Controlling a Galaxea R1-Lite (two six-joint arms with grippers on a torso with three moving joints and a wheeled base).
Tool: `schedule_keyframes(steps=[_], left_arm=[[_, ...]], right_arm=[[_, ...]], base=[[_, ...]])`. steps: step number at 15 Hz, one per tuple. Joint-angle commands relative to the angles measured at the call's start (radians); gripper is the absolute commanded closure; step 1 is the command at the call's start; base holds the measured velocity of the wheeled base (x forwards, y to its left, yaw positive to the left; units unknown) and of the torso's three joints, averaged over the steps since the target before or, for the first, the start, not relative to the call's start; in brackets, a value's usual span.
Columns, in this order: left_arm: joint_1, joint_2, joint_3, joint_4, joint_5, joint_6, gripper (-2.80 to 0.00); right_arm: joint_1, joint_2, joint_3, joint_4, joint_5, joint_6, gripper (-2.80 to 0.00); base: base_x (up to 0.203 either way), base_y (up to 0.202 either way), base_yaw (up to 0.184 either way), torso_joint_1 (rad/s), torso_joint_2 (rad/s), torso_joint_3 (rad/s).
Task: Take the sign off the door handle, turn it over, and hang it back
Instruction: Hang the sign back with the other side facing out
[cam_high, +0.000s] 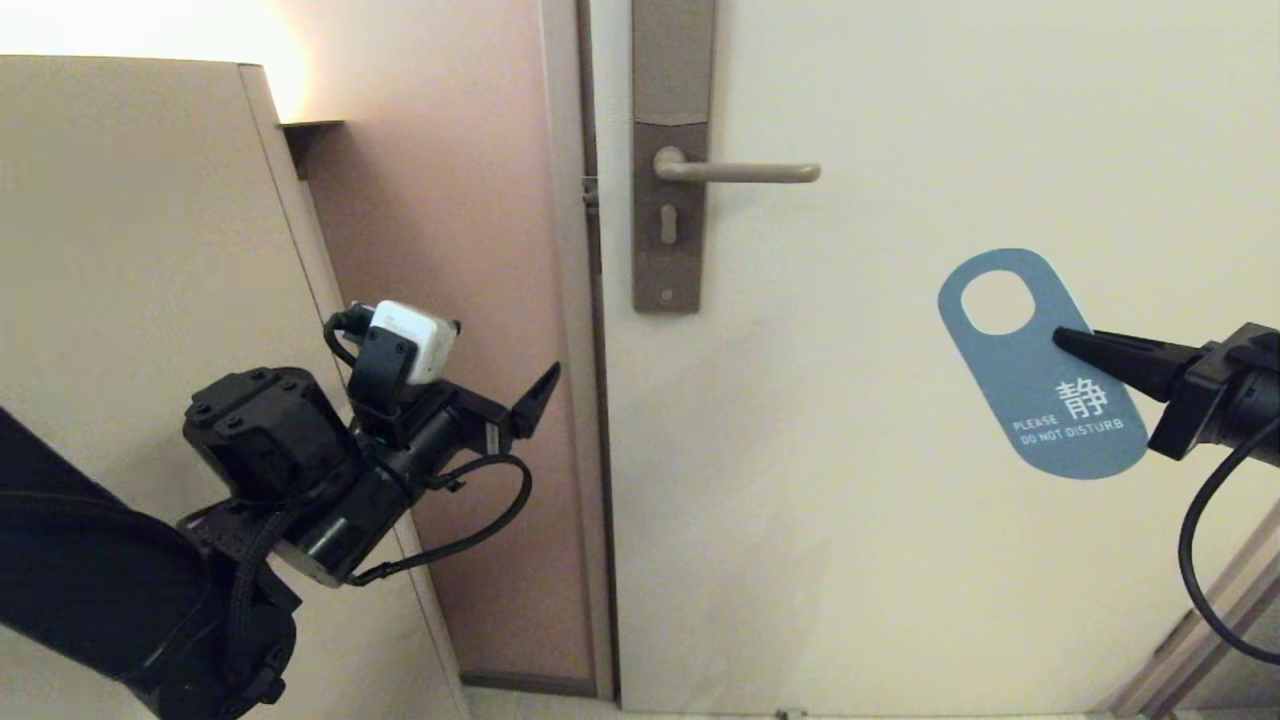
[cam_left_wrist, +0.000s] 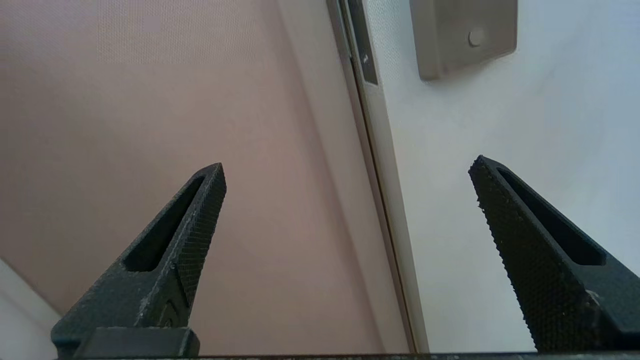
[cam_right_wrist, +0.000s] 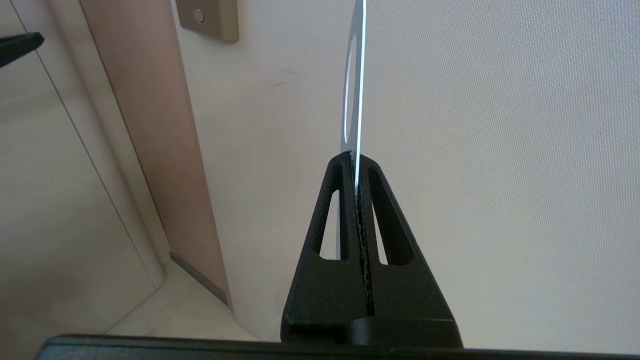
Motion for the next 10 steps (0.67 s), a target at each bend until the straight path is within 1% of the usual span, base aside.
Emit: schedule_keyframes(steps=[1,3,4,5,7,8,9,10], left_arm=[[0.000,0.050,0.029,-0.048,0.003,0.004,-2.80],[0.002,0.048,0.095,-0.049,0.017,0.004,-2.80],[0.002,0.033,0.125,-0.050,0.052,0.008,-2.80],[0.004,0.018,0.142,-0.050,0.108,0.009,-2.80],[0.007,0.000,0.180,-0.049,0.259,0.008,-2.80],[0.006,-0.012,0.219,-0.049,0.328,0.005,-2.80],[0.004,-0.028,0.265,-0.049,0.376,0.001,-2.80],[0.001,-0.056,0.318,-0.049,0.402,-0.006,-2.80]], right_arm=[[0.000,0.004,-0.001,-0.004,0.003,-0.001,0.00],[-0.001,0.004,-0.002,-0.004,0.003,-0.001,0.00],[-0.001,0.002,-0.002,-0.004,0.003,-0.001,0.00],[0.000,0.002,-0.003,-0.004,0.003,-0.002,0.00],[-0.001,0.002,-0.005,-0.004,0.003,-0.002,0.00],[0.000,0.002,-0.006,-0.004,0.003,-0.002,0.00],[0.000,0.002,-0.007,-0.004,0.003,-0.002,0.00],[0.000,0.001,-0.008,-0.004,0.003,-0.002,0.00]], base=[[0.000,0.000,0.000,0.000,0.00,0.000],[0.000,0.000,0.000,0.000,0.00,0.000],[0.000,0.000,0.000,0.000,0.00,0.000],[0.000,0.000,0.000,0.000,0.00,0.000],[0.000,0.000,0.000,0.000,0.00,0.000],[0.000,0.000,0.000,0.000,0.00,0.000],[0.000,0.000,0.000,0.000,0.00,0.000],[0.000,0.000,0.000,0.000,0.00,0.000]])
